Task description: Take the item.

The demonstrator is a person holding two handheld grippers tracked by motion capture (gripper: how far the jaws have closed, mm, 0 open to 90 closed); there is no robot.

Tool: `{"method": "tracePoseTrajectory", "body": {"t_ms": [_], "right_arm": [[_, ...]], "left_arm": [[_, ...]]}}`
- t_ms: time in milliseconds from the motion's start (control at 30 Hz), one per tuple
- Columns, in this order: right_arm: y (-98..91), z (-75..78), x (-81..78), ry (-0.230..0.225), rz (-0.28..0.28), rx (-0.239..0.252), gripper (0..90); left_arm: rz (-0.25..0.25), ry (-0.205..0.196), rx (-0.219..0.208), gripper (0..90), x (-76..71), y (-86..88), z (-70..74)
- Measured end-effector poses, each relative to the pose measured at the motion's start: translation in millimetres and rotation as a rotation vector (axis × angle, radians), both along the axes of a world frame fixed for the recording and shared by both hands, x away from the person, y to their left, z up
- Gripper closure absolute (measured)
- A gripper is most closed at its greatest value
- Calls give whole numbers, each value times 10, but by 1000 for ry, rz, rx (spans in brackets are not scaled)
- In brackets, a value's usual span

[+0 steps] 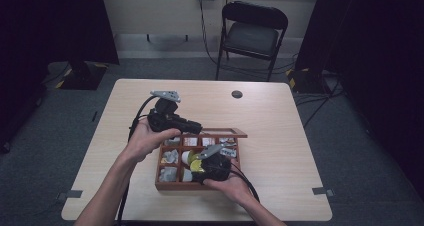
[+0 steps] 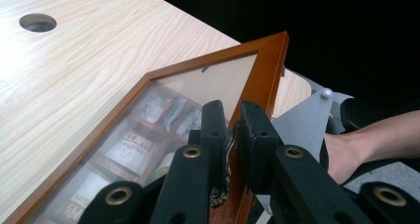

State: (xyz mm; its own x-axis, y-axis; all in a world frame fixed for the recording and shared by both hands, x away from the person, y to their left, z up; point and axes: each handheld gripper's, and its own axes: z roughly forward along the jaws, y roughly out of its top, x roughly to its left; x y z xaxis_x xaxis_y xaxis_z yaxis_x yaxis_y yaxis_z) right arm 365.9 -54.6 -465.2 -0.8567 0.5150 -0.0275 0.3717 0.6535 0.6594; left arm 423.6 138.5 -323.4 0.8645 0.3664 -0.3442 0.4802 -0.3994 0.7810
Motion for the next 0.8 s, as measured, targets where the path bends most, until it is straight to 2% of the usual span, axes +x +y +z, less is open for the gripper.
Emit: {"method": "tracePoseTrajectory", "body": {"t_ms": [433,633,800], "right_arm": [[-62,28,-25,-21,-11,53,370],[-91,45,-39,-17,-24,80,370],[-105,74,-81,-22,-11,104,370]], "left_arm": [[2,4,-5,818,7,8,-1],[6,12,-13,817,13,18,-7],[5,12,-12,817,13,17,-6]]}}
